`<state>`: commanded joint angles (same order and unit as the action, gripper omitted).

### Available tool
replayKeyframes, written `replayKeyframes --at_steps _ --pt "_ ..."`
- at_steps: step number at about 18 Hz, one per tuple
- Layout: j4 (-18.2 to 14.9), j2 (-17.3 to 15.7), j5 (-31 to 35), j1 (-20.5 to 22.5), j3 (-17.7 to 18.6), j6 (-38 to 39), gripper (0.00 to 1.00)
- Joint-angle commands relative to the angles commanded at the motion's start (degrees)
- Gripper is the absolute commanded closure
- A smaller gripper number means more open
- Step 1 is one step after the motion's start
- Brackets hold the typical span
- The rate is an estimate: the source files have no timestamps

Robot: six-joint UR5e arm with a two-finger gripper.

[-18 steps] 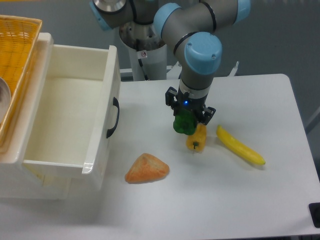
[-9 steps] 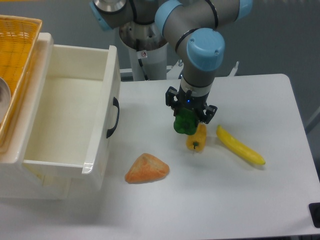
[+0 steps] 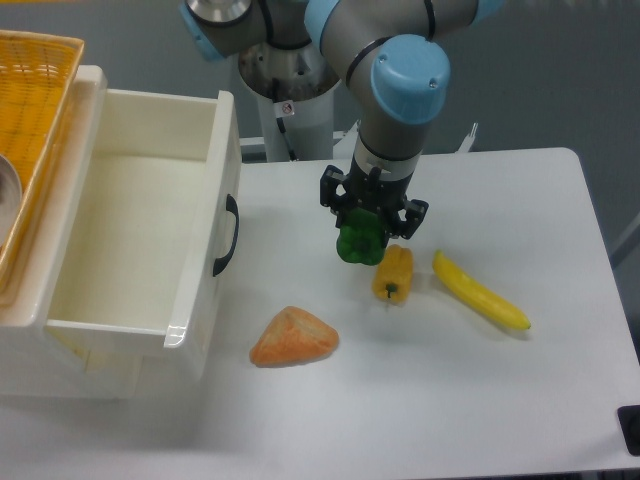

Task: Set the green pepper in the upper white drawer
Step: 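Lift the green pepper and carry it over the open white drawer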

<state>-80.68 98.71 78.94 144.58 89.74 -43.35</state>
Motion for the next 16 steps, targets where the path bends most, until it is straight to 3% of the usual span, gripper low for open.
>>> replayKeyframes --at_steps 4,8,16 --pt "0.3 -2.2 -3.9 -0.3 -0.9 8.8 0.65" --pt "0.0 -4.4 -7.5 -0.6 -2.4 11.0 0.65" --pt "0.0 -9.0 -12.9 -5.3 -1.7 21.5 0.65"
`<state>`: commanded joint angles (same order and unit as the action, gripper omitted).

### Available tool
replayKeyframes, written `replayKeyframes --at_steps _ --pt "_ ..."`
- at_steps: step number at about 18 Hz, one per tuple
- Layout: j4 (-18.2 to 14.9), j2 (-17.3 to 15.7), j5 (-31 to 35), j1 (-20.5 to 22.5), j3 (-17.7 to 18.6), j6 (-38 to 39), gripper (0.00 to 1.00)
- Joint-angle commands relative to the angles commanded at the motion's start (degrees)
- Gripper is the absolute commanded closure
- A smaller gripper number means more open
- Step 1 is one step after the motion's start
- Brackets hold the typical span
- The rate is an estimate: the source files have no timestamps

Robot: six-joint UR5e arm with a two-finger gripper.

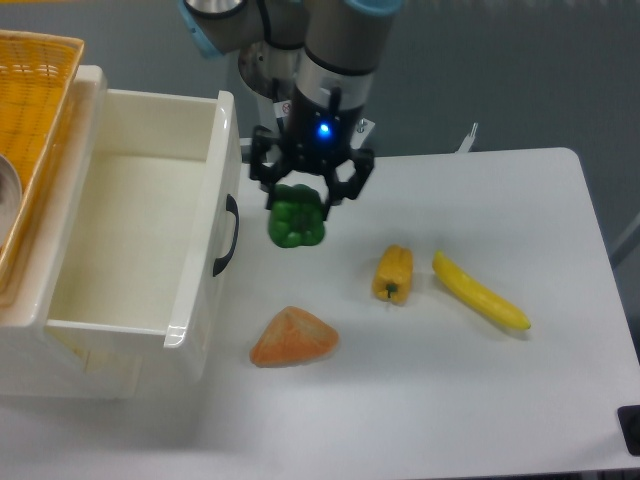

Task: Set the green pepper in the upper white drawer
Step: 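Lift the green pepper and carry it over the open white drawer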

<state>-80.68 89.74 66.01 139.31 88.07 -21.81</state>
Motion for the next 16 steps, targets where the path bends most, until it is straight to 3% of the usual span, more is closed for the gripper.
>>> replayKeyframes --at_steps 8,16 --pt "0.0 -2.9 -4.6 -3.8 2.0 3.8 0.63" --pt "0.0 -2.4 -4.4 -9.1 3.1 4.1 0.62"
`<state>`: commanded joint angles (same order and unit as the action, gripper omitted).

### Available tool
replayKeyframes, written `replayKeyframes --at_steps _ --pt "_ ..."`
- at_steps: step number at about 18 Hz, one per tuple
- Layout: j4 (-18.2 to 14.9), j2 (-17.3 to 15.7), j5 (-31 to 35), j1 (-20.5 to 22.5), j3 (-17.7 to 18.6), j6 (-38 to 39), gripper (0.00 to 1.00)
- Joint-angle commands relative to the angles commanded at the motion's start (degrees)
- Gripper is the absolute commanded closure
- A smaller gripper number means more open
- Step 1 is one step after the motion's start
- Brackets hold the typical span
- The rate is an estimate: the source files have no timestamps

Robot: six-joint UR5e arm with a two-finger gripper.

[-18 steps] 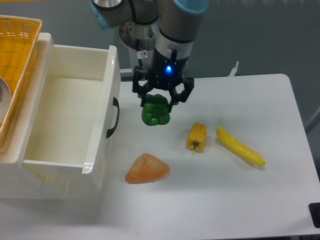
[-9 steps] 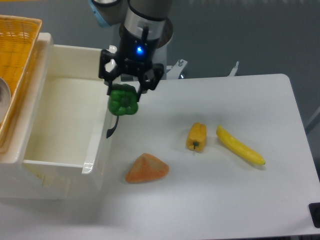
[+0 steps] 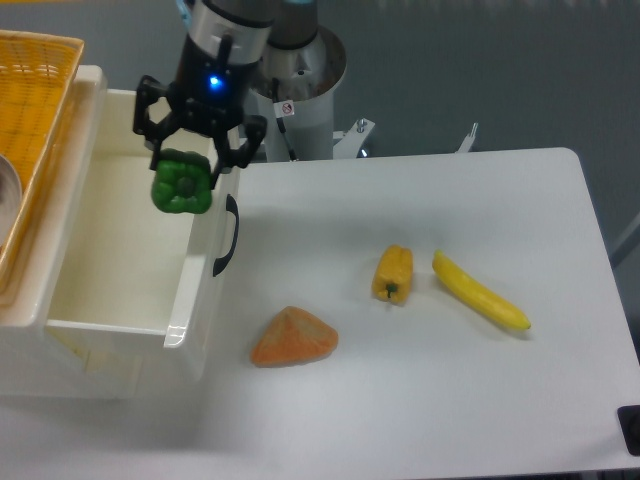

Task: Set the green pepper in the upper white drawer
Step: 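Lift the green pepper and carry it over the open white drawer, then lower the pepper into the drawer and open the gripper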

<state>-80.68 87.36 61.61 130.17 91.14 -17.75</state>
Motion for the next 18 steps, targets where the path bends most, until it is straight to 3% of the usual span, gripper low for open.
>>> replayKeyframes --at_steps 5,7,18 --pt "0.1 0.4 0.3 -0.5 0.9 0.0 0.62" --pt "0.3 1.1 0.4 -1.6 1.1 -0.2 0.54" --pt "0.5 2.9 0.8 -4.2 1.2 -0.4 0.51"
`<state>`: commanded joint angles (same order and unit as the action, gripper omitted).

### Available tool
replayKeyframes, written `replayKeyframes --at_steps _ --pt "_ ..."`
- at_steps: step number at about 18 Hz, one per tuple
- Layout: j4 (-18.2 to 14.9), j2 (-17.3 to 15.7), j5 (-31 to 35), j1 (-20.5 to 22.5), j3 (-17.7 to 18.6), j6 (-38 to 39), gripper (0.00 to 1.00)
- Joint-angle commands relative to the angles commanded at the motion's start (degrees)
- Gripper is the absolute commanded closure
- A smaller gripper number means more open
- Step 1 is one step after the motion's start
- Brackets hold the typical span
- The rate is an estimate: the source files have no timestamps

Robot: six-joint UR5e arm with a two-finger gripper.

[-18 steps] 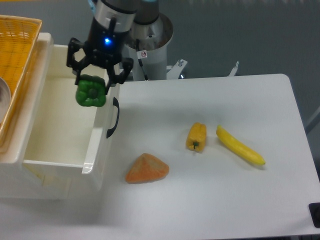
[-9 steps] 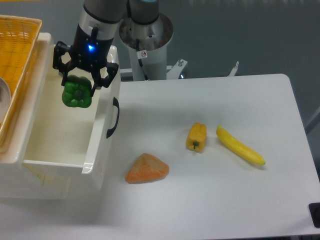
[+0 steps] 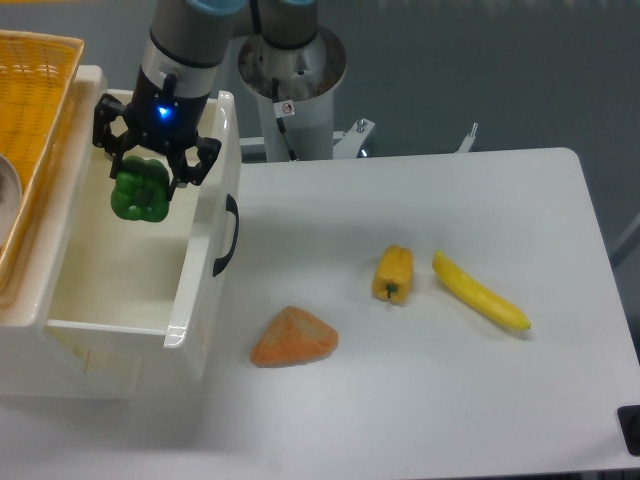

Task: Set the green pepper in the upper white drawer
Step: 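Lower the pepper into the drawer and open the gripper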

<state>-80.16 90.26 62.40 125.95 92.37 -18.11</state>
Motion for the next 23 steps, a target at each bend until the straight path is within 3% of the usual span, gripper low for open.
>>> replayKeyframes --at_steps 21,23 --pt "-0.4 1.3 1.2 -1.8 1.9 -0.1 0.50" --pt "-0.3 1.3 1.3 -1.9 2.2 -0.3 0.42"
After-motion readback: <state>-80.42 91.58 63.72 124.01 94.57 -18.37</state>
